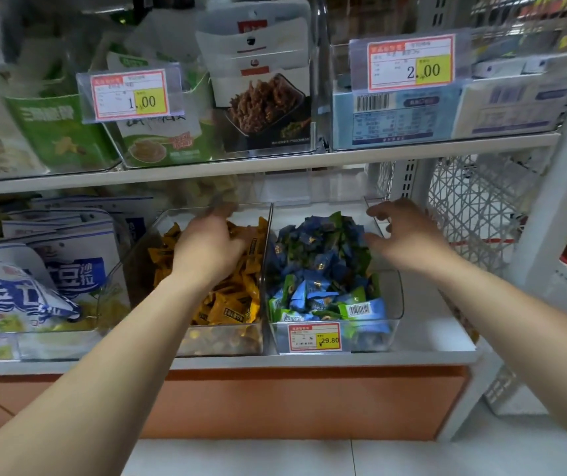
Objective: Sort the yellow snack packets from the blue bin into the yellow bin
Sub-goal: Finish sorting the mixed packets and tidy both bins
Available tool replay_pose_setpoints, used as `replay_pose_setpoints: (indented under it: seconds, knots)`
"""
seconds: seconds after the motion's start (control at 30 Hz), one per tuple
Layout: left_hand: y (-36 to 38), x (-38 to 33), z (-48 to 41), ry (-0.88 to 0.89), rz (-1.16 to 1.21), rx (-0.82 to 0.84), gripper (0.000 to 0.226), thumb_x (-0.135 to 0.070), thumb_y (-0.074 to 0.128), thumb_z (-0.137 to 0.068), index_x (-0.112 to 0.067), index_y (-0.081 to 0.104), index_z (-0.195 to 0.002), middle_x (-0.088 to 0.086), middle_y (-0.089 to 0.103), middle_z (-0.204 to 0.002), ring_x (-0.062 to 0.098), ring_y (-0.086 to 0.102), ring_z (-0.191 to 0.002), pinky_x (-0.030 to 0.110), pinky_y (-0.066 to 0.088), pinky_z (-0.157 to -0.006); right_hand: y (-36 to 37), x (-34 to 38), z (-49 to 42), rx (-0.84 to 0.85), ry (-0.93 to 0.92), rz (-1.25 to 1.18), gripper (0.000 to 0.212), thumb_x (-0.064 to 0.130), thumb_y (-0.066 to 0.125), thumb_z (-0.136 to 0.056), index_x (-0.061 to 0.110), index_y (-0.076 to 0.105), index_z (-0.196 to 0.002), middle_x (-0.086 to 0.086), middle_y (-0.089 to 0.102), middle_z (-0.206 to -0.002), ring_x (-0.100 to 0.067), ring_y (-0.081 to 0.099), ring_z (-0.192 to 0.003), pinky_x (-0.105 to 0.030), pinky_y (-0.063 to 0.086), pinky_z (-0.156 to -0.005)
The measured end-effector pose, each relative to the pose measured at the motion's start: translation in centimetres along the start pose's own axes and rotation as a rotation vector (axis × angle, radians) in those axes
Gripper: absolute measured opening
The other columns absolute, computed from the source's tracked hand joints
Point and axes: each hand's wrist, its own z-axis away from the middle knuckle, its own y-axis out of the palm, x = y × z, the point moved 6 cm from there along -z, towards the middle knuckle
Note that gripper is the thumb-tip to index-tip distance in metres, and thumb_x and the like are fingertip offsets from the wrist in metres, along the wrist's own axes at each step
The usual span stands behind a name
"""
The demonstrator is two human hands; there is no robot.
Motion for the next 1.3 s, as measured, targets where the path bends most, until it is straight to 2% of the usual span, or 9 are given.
replay_pose_setpoints:
  seconds: [0.1, 0.2, 0.47, 0.67, 0.8, 1.0, 1.1, 1.2, 1.3]
  knots:
    - [1.3, -5.9, 1.4, 0.281, 0.142, 0.028, 0.028, -0.041, 0.061, -0.093, -0.027, 0.068, -0.117, -0.008, 0.072, -0.108, 0.008, 0.065, -0.091, 0.028, 0.053, -0.078, 0.8, -1.7, -0.1, 0.155, 0.051, 0.046, 0.061, 0.041, 0.067, -0.086, 0.020, 0.049, -0.140, -0.002, 0.051, -0.130, -0.021, 0.058, -0.105, -0.026, 0.038, -0.081]
    - [5.1, -11.9, 3.3, 0.485, 0.241, 0.312, 0.022, -0.035, 0.061, -0.094, -0.029, 0.070, -0.114, -0.016, 0.070, -0.105, -0.002, 0.063, -0.092, 0.018, 0.052, -0.081, 0.4, -2.5, 0.2, 0.161, 0.077, -0.044, 0.061, 0.034, 0.068, -0.087, 0.019, 0.047, -0.142, 0.001, 0.057, -0.129, -0.016, 0.057, -0.104, -0.025, 0.039, -0.080]
    - [14.8, -15.1, 4.7, 0.456, -0.105, 1.061, 0.061, -0.063, 0.057, -0.089, -0.022, 0.058, -0.135, -0.003, 0.059, -0.133, 0.016, 0.055, -0.116, 0.030, 0.043, -0.097, 0.2, -3.2, 1.2, 0.223, 0.022, -0.094, 0.046, 0.036, 0.060, -0.094, 0.024, 0.052, -0.137, 0.007, 0.061, -0.111, -0.013, 0.058, -0.092, -0.027, 0.043, -0.073]
    - [14.6, -13.0, 3.0, 0.460, -0.036, 0.908, 0.038, -0.053, 0.075, -0.079, -0.021, 0.065, -0.096, -0.001, 0.067, -0.094, 0.010, 0.060, -0.080, 0.029, 0.048, -0.069, 0.3, -3.0, 1.1, 0.266, 0.025, -0.117, 0.046, 0.036, 0.061, -0.092, 0.023, 0.049, -0.135, 0.010, 0.063, -0.103, -0.013, 0.062, -0.086, -0.027, 0.050, -0.073]
    - [11.3, -11.6, -0.8, 0.319, 0.085, 0.491, 0.034, -0.053, 0.075, -0.079, -0.025, 0.057, -0.083, -0.009, 0.061, -0.080, 0.010, 0.059, -0.074, 0.025, 0.043, -0.057, 0.4, -2.6, 1.2, 0.306, 0.002, -0.015, 0.052, 0.038, 0.057, -0.092, 0.022, 0.045, -0.140, 0.007, 0.066, -0.111, -0.017, 0.060, -0.095, -0.032, 0.051, -0.086]
    - [10.7, -12.1, -0.7, 0.417, -0.482, 0.222, 0.055, -0.056, 0.071, -0.079, -0.021, 0.056, -0.119, 0.005, 0.060, -0.116, 0.029, 0.054, -0.107, 0.040, 0.043, -0.081, 0.3, -2.8, 1.5, 0.369, 0.004, -0.003, 0.064, 0.045, 0.059, -0.090, 0.029, 0.037, -0.147, 0.008, 0.066, -0.113, -0.018, 0.060, -0.100, -0.036, 0.050, -0.092]
    - [10.9, -14.3, 1.1, 0.611, -0.477, 0.079, 0.048, -0.027, 0.077, -0.080, -0.013, 0.053, -0.120, 0.011, 0.053, -0.119, 0.034, 0.053, -0.102, 0.043, 0.049, -0.077, 0.4, -2.9, 1.6, 0.377, 0.000, 0.007, 0.066, 0.047, 0.057, -0.090, 0.030, 0.034, -0.149, 0.007, 0.066, -0.114, -0.019, 0.060, -0.102, -0.035, 0.049, -0.093]
    - [12.1, -15.3, 2.0, 0.676, -0.259, 0.236, 0.028, 0.000, 0.062, -0.086, -0.017, 0.057, -0.108, 0.007, 0.056, -0.107, 0.033, 0.059, -0.084, 0.041, 0.051, -0.065, 0.5, -2.9, 1.8, 0.380, -0.004, -0.001, 0.066, 0.049, 0.055, -0.092, 0.032, 0.031, -0.151, 0.006, 0.066, -0.112, -0.019, 0.060, -0.102, -0.031, 0.048, -0.089]
    - [14.0, -15.1, 2.3, 0.557, -0.129, 0.559, 0.015, -0.015, 0.059, -0.093, -0.021, 0.069, -0.102, -0.002, 0.067, -0.102, 0.021, 0.063, -0.093, 0.030, 0.050, -0.073, 0.5, -2.9, 2.1, 0.395, -0.006, -0.028, 0.065, 0.050, 0.052, -0.094, 0.032, 0.028, -0.152, 0.010, 0.065, -0.098, -0.018, 0.062, -0.095, -0.031, 0.050, -0.084]
